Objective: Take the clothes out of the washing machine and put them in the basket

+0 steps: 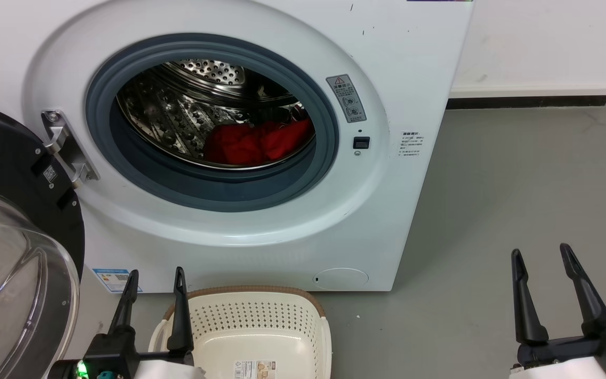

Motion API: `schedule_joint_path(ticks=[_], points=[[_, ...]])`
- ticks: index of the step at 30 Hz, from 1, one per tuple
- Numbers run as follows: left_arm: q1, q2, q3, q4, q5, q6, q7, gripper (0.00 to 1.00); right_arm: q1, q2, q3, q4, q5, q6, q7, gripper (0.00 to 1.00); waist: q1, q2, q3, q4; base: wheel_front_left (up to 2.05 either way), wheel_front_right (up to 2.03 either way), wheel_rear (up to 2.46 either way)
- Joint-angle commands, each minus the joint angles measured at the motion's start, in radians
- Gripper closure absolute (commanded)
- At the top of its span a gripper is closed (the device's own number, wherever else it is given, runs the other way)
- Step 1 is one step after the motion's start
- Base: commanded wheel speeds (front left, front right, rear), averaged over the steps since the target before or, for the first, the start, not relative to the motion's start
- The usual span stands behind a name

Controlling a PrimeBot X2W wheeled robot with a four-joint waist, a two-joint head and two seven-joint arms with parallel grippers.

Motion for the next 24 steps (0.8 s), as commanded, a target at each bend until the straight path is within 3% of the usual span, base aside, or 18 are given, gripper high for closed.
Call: schedule_joint_path(ticks=[1, 24], points=[[0.008, 0.003, 0.001, -0.002, 0.020, 0.000, -0.008, 0.00, 0.015, -0.003, -0.002, -0.002, -0.015, 0.000, -0.010, 0.00, 0.0000, -0.0001, 0.001, 0.000, 0.00, 0.00, 0.00], [0.015, 0.003, 0.003, 0.010, 0.021, 0.009, -0.008, 0.00, 0.013, -0.002, -0.008, 0.044, 0.026, -0.001, -0.009, 0.00, 0.0000, -0.0001, 0.004, -0.002, 0.00, 0.00, 0.00]])
